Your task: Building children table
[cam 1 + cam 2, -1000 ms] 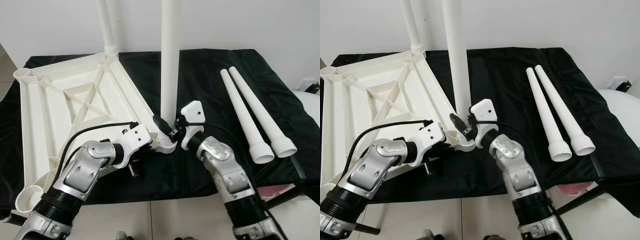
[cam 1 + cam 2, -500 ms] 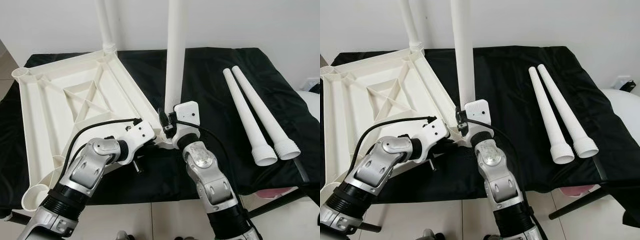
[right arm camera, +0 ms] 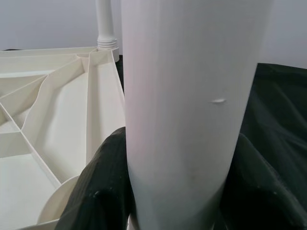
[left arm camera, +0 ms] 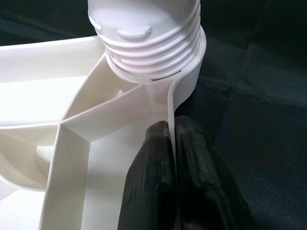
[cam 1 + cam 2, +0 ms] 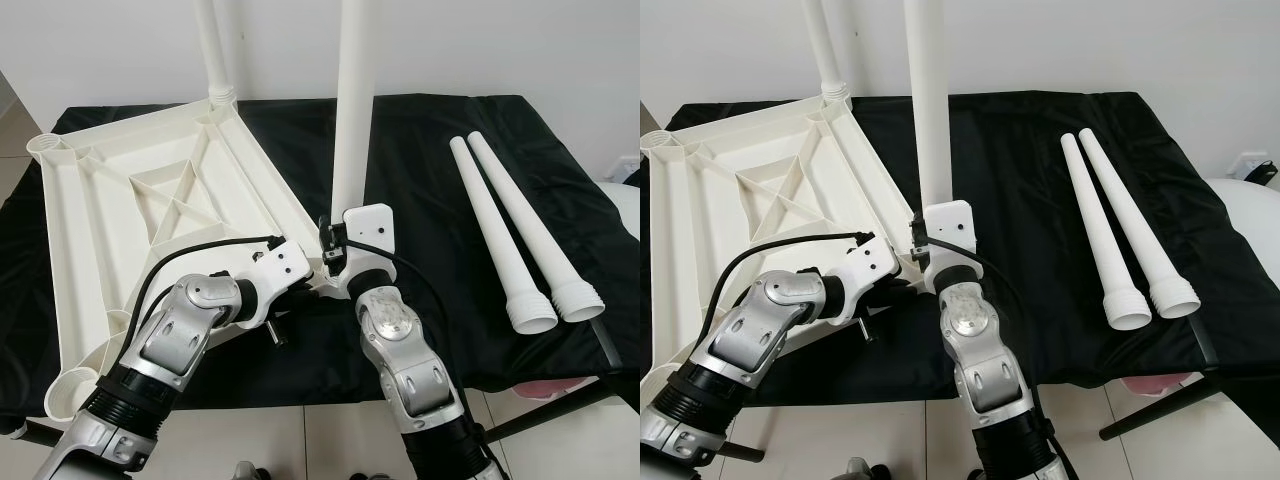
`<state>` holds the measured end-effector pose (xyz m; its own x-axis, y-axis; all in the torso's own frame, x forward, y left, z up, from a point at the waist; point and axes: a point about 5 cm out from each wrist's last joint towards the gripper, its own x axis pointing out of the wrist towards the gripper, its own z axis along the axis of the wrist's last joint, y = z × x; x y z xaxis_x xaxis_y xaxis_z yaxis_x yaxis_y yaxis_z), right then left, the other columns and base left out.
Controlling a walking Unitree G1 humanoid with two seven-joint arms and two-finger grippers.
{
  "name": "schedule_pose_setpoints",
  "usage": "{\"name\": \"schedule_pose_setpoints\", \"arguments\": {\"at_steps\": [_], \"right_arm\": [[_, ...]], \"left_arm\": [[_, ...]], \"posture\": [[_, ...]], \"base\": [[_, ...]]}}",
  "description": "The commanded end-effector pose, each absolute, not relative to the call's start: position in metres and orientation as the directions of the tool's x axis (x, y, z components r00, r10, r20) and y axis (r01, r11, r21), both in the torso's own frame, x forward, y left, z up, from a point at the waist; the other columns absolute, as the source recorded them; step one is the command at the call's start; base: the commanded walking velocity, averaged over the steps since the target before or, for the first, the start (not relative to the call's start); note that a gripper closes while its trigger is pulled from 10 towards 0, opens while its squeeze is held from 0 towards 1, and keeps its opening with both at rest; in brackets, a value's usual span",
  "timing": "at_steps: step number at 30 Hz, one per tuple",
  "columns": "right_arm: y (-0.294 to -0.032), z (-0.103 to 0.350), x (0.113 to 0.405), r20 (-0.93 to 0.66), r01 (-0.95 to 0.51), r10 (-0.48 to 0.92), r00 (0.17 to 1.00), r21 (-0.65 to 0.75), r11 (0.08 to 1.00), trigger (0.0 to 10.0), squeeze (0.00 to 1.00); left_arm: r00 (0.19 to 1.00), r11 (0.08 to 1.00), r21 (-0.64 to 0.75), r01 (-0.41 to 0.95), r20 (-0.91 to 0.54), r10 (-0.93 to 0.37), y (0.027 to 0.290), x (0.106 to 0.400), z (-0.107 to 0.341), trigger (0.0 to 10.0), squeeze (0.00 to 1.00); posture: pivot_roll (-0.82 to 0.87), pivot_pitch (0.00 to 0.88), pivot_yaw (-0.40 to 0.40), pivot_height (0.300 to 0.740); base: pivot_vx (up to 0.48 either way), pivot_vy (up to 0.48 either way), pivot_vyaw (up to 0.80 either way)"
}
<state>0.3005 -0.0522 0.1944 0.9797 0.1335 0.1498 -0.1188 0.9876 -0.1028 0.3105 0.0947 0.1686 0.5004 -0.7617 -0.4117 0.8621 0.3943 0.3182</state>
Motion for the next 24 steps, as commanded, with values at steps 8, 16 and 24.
{"name": "schedule_pose_setpoints", "arguments": {"at_steps": [8,16,24], "right_arm": [[-0.084,0.155,0.305,-0.014,0.008,-0.011,1.0,-0.152,0.988,10.0,1.0],[-0.068,0.185,0.299,0.149,-0.263,0.269,0.952,-0.053,0.963,10.0,0.0],[-0.071,0.202,0.292,0.23,-0.42,0.421,0.877,-0.056,0.906,10.0,0.0]], "left_arm": [[0.51,0.384,0.371,0.845,-0.345,-0.788,0.094,0.312,0.188,10.0,0.0],[0.509,0.384,0.371,0.846,-0.344,-0.789,0.094,0.312,0.188,10.0,0.0],[0.5,0.374,0.369,0.85,-0.348,-0.793,0.094,0.31,0.187,10.0,0.0]], "posture": [[0.0,0.16,0.043,0.74],[-0.01,0.16,0.043,0.74],[0.0,0.16,0.043,0.74]], "base": [[0.0,0.0,0.0],[0.0,0.0,0.0],[0.0,0.0,0.0]]}}
